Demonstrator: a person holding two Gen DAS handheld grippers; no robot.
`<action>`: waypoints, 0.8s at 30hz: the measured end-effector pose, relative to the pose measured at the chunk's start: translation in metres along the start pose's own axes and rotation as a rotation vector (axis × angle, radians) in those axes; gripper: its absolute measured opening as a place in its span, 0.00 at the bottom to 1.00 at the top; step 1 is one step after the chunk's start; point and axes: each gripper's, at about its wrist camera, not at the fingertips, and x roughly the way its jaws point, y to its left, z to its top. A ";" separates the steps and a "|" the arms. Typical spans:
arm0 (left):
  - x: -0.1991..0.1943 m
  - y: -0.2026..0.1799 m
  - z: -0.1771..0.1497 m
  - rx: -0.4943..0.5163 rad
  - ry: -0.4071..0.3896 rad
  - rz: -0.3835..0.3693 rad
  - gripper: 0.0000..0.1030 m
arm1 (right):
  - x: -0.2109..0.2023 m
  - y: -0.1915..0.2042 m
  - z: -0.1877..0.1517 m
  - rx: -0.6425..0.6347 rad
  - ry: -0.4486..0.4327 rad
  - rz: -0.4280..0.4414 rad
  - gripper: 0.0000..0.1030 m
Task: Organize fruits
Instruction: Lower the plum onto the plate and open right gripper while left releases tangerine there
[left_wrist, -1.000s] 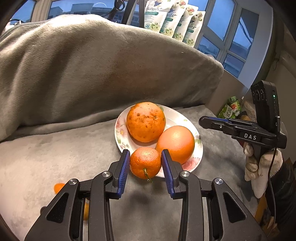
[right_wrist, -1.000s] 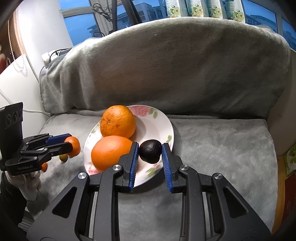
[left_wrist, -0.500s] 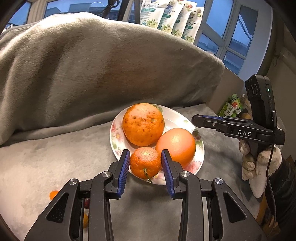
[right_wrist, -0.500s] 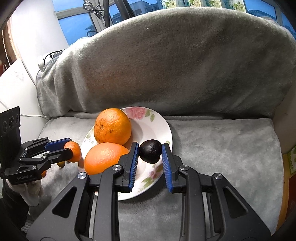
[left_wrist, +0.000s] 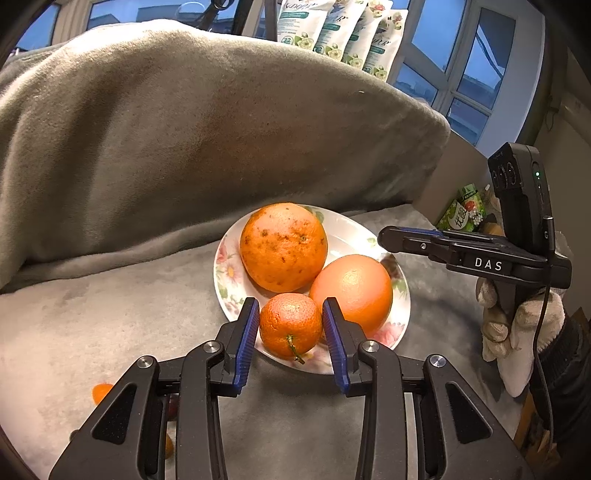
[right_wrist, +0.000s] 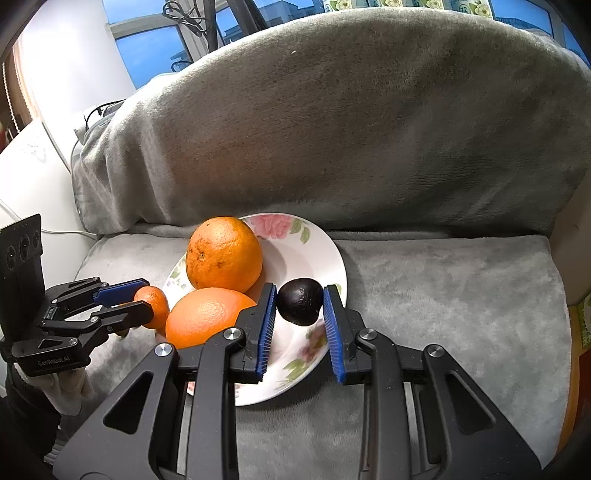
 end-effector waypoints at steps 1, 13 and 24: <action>0.000 0.000 0.000 0.002 0.000 0.001 0.33 | 0.000 0.000 0.000 0.000 0.000 0.000 0.26; -0.004 -0.006 0.002 0.036 -0.021 0.010 0.53 | -0.006 0.005 0.002 -0.006 -0.032 -0.001 0.72; -0.003 -0.013 0.003 0.054 -0.026 0.061 0.78 | -0.008 0.008 0.003 -0.010 -0.044 -0.021 0.87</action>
